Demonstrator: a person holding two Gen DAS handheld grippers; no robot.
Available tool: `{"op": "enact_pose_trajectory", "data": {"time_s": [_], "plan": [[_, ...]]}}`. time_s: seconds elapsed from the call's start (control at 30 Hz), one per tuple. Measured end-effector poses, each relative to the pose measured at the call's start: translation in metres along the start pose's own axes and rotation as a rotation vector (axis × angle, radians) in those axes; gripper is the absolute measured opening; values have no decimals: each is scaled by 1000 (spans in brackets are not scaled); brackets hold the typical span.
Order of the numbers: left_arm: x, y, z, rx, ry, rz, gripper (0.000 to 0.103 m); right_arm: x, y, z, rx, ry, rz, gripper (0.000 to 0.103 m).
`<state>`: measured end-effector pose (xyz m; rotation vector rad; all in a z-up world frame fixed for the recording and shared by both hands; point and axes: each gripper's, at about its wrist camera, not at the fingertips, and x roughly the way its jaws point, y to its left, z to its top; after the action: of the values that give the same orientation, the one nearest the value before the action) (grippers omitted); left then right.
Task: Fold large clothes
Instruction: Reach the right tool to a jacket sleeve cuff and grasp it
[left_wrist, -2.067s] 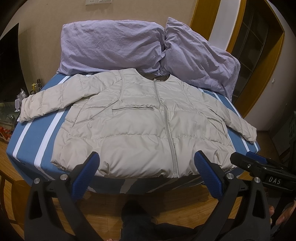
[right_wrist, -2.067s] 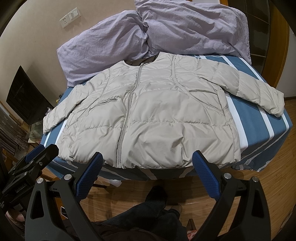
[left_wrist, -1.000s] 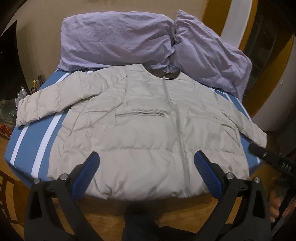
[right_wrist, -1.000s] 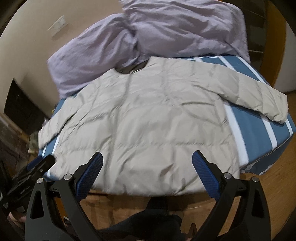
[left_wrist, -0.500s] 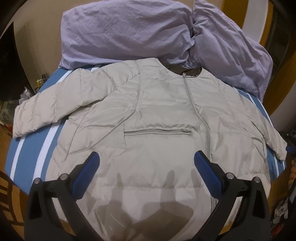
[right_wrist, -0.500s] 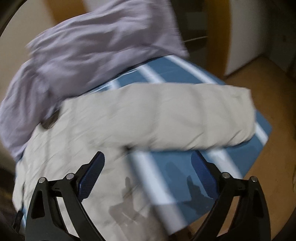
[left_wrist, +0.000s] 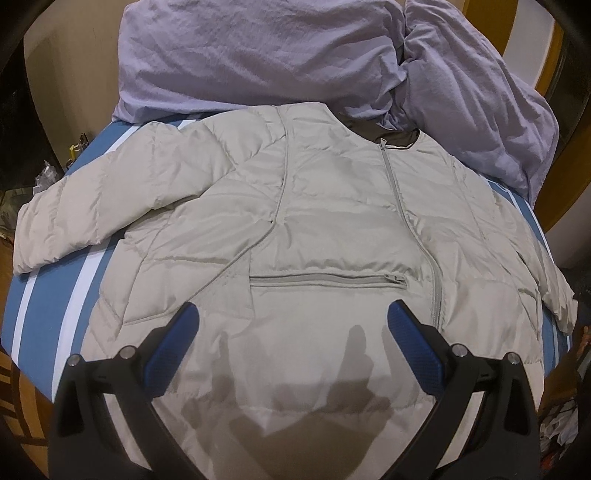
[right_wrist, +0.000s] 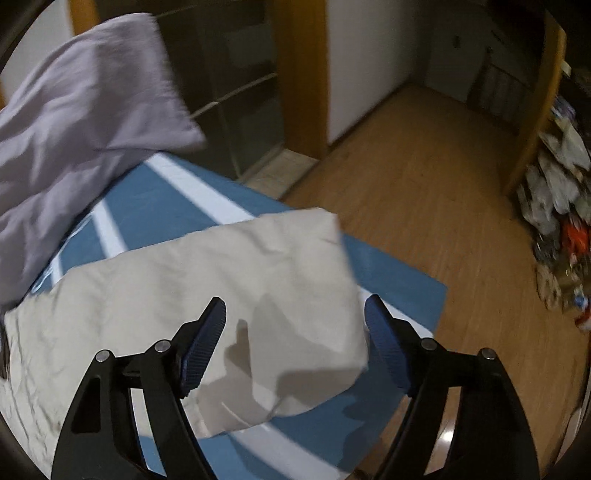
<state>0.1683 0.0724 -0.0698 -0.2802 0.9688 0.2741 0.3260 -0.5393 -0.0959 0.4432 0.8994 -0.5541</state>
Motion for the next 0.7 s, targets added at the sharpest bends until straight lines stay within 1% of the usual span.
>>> {"op": "enact_pose_trajectory", "data": {"time_s": [0.07,0.1,0.17,0.2,0.23,0.3,0.33,0.4,0.53,0.63,0.7], "plan": [[3,0,2,2,6,-3,101,13,-6,-1,42,45,5,69],[4,0,2,3,7,-5,101,17,-11,-2,56,62,7,63],[6,0,4,5,12,-7,101,26,-18,-8,92,103,45,56],[7,0,5,5,14,-10,101,28,-20,-10,106,110,77,47],[8,0,5,5,15,-10,101,28,-21,-12,117,110,104,44],[9,1,6,5,16,-12,101,23,-15,-12,91,98,110,27],[9,1,6,4,15,-12,101,19,-9,-11,59,87,100,20],[10,3,7,-1,13,-13,101,9,4,-9,13,56,83,15],[12,9,9,-25,10,-17,101,-12,22,-1,-14,0,103,13],[12,13,10,-44,5,-21,101,-36,46,4,-53,-40,170,13],[11,16,11,-56,0,-22,101,-52,73,5,-99,-54,234,13]]}}
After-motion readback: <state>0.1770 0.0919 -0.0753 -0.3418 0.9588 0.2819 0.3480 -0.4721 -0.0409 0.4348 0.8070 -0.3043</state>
